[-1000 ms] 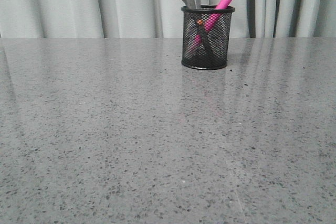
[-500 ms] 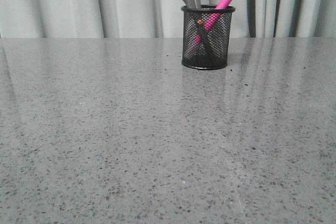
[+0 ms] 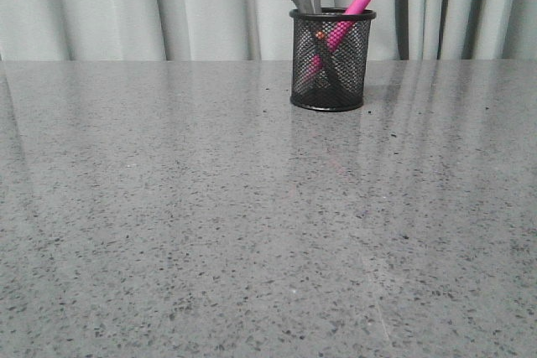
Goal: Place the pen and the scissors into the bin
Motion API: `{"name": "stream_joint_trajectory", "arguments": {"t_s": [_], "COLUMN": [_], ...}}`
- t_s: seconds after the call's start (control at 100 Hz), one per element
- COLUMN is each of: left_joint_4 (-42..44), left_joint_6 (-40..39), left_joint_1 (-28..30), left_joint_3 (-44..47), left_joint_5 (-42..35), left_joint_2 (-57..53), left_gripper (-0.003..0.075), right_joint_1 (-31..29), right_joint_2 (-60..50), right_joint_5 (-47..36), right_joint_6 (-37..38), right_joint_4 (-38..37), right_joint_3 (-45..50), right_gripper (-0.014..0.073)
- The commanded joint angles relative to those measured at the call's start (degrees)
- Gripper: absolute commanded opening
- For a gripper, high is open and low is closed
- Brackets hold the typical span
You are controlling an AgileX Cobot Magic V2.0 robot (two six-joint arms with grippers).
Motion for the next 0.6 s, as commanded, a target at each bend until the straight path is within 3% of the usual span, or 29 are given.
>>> {"name": "stream_joint_trajectory", "arguments": {"t_s": [0.0,0.17,0.25,0.29,0.4,0.46,0.53,0.59], "left_joint_4": [-1.0,-0.8,7.7,14.2,41.9,54.8,63.9,66.5], "left_joint_6": [-0.1,-0.1,-2.2,-7.3,-34.4,-45.1,-54.1,-57.6], "left_joint_1": [0.1,0.1,0.1,0.1,0.1,0.1,0.1,0.1], "left_joint_3": [-1.5,-1.5,-1.5,-1.5,-0.6,0.7,3.1,5.6], "left_joint_5": [-1.8,-1.7,-1.7,-2.0,-4.6,-7.0,-10.1,-12.1], "left_joint_2": [0.6,0.6,0.6,0.6,0.6,0.6,0.6,0.6], "left_gripper": [-0.0019,-0.0019,-0.0019,-0.0019,-0.0019,-0.0019,-0.0019,-0.0019], "right_joint_1": [-0.3,-0.3,-0.3,-0.3,-0.3,-0.3,-0.3,-0.3], "right_joint_2": [0.4,0.4,0.4,0.4,0.4,0.4,0.4,0.4], "right_joint_5": [-4.0,-4.0,-4.0,-4.0,-4.0,-4.0,-4.0,-4.0], "right_joint_6": [-0.7,-0.7,-0.7,-0.7,-0.7,-0.7,-0.7,-0.7], "right_joint_4": [-0.5,-0.5,-0.5,-0.5,-0.5,-0.5,-0.5,-0.5], "right_joint_3": [-1.4,-1.4,-1.4,-1.4,-1.4,-1.4,-1.4,-1.4], "right_gripper": [-0.0076,-0.0076,-0.0076,-0.0076,-0.0076,-0.0076,-0.0076,-0.0076]}}
